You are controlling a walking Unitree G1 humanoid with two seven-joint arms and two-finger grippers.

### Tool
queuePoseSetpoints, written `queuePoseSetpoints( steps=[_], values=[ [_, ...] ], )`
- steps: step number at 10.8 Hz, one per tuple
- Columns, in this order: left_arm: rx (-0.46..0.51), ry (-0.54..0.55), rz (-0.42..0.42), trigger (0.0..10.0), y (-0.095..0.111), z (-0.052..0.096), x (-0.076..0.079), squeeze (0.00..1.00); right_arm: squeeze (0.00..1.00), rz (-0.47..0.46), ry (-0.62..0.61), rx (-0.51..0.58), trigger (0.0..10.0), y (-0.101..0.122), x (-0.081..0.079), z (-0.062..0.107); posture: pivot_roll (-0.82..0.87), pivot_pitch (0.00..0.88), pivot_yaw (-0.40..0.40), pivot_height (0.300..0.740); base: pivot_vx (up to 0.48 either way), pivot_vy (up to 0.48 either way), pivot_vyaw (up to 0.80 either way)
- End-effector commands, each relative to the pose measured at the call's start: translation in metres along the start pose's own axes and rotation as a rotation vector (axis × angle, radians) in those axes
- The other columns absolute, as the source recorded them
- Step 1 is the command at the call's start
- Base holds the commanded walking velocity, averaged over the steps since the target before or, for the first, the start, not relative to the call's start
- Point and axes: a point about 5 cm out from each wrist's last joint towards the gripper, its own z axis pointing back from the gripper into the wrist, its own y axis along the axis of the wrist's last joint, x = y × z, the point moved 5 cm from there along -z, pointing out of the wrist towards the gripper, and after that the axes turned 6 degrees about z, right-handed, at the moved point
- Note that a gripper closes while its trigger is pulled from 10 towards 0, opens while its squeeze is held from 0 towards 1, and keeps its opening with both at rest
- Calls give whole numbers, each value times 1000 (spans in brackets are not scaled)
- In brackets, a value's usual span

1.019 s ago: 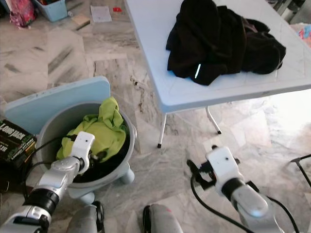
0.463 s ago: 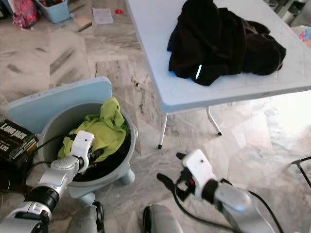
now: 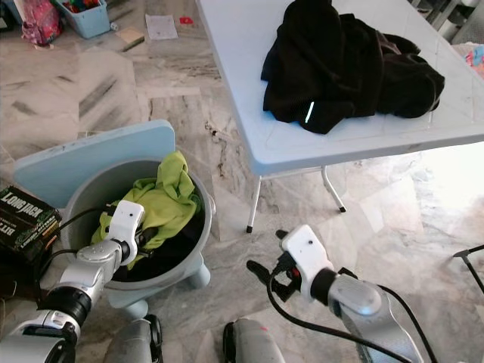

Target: Hang hanger

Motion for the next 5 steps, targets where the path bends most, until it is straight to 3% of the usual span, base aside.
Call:
queuePoseSetpoints(
  steps=[1, 5],
  values=[
    [-19, 2, -7, 0, -6, 0, -1, 0, 0, 1, -5, -5, 10000, -2, -1, -2, -229, 138, -106, 740, 0, 0, 0],
    [61, 21, -119, 0, 13, 9, -11, 0, 0, 7, -35, 15, 10000, -1, 5, -8, -209, 131, -98, 740, 0, 0, 0]
  ],
)
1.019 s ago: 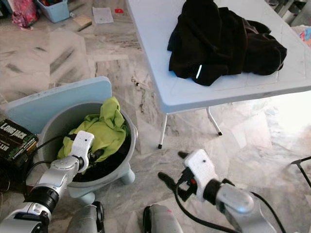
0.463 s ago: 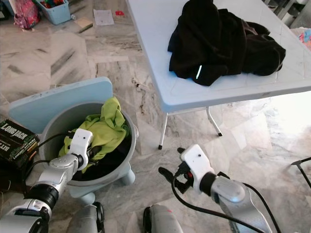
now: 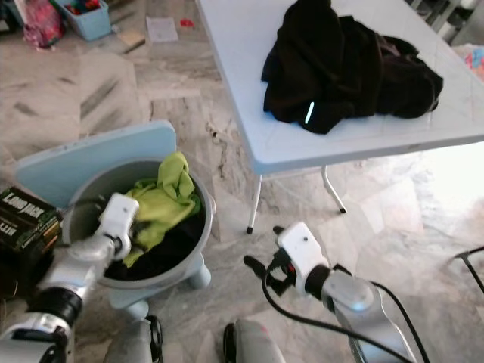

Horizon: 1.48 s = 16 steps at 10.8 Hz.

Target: Hang hanger

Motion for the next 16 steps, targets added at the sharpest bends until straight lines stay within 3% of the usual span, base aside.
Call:
queuePoseSetpoints(
  steps=[1, 3, 6, 7, 8, 9, 11, 12, 13, 14, 16],
  values=[
    [26, 23, -31, 0, 1, 4, -2, 0, 0, 0, -25, -9, 10000, -4, 5, 0, -192, 130, -96, 740, 0, 0, 0],
    [134, 113, -54, 0, 24, 14, -18, 0, 0, 10, -83, 30, 10000, 2, 11, -14, -135, 126, -87, 740, 0, 0, 0],
    [183, 11, -158, 0, 65, 43, -26, 0, 0, -4, -133, 68, 10000, 6, 13, -32, -38, 121, -58, 740, 0, 0, 0],
    [187, -127, -188, 0, 89, 61, -14, 0, 0, -17, -141, 79, 10000, 5, 12, -38, -11, 119, -46, 740, 0, 0, 0],
    [174, -183, -215, 0, 93, 68, -7, 0, 0, -24, -146, 86, 10000, 5, 11, -41, -3, 118, -41, 740, 0, 0, 0],
    [141, -361, -272, 0, 101, 84, 22, 0, 0, -31, -162, 101, 10000, 6, 13, -47, 5, 112, -29, 740, 0, 0, 0],
    [119, -518, -342, 0, 109, 103, 45, 0, 0, -37, -181, 114, 10000, 7, 15, -49, 1, 109, -22, 740, 0, 0, 0],
    [145, -515, -347, 0, 122, 107, 41, 0, 0, -38, -184, 115, 10000, 6, 15, -49, 4, 108, -24, 740, 0, 0, 0],
    [177, -611, -332, 0, 138, 126, 46, 0, 0, -40, -184, 115, 10000, 4, 14, -50, 18, 108, -29, 740, 0, 0, 0],
    [195, -749, -307, 0, 144, 150, 59, 0, 0, -43, -179, 113, 10000, 2, 14, -52, 25, 108, -32, 740, 0, 0, 0],
    [280, -902, -242, 0, 162, 179, 82, 0, 0, -46, -170, 110, 10000, 1, 14, -53, 30, 108, -34, 740, 0, 0, 0]
  ],
)
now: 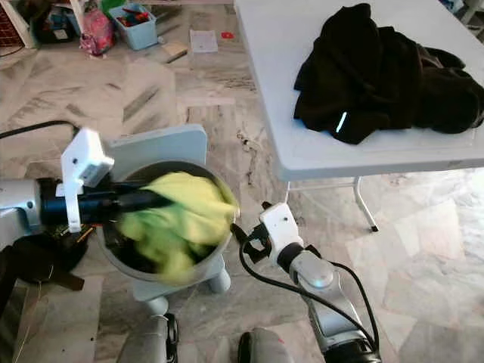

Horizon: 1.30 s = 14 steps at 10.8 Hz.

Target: Hang hanger

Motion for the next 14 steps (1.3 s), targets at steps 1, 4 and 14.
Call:
queuePoseSetpoints(
  steps=[1, 4, 14],
  values=[
    [-1, -16, -6, 0, 3, 3, 5, 0, 0, 0, 0, -14, 10000, -4, 1, 2, 30, 108, -34, 740, 0, 0, 0],
    [-312, 228, 52, 0, -89, 17, -36, 0, 0, -3, 0, -20, 10000, -7, 2, 3, 15, 111, -36, 740, 0, 0, 0],
    [-308, 768, -5, 0, -142, -15, -134, 0, 0, 23, -5, -62, 10000, -14, 7, 6, -26, 112, -61, 740, 0, 0, 0]
  ],
)
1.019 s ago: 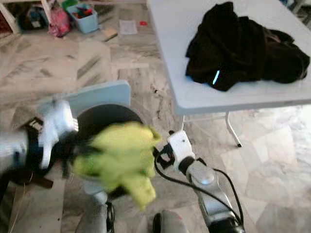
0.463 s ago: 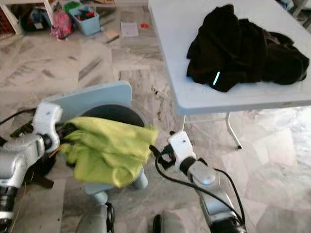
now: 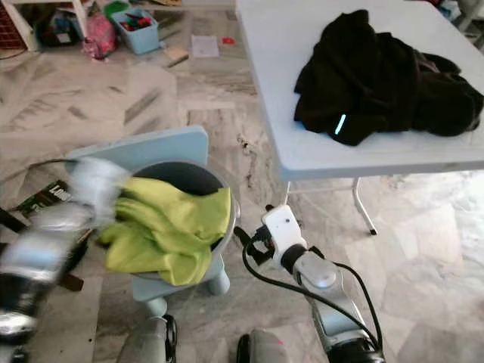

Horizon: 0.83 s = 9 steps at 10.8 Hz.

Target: Hang hanger

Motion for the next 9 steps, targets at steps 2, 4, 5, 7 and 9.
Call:
queuePoseSetpoints(
  steps=[2, 4, 5, 7, 9],
  values=[
    [9, -190, -184, 0, 2, -15, 45, 0, 0, 9, -16, -30, 10000, -6, 3, 3, -38, 111, -60, 740, 0, 0, 0],
    [-42, -419, -518, 6353, -23, -14, 93, 0, 0, 14, -20, -35, 10000, -7, 4, 3, -47, 112, -62, 740, 0, 0, 0],
    [-42, -474, -578, 10000, -33, -13, 105, 498, 0, 17, -20, -41, 10000, -7, 4, 2, -47, 112, -62, 740, 0, 0, 0],
    [-20, -440, -580, 10000, -31, -16, 103, 1000, 0, 17, -20, -45, 10000, -8, 4, 2, -47, 113, -65, 740, 0, 0, 0],
    [209, -179, -470, 10000, 16, -28, 78, 1000, 0, 15, -20, -48, 10000, -8, 3, 1, -40, 115, -64, 740, 0, 0, 0]
  ],
)
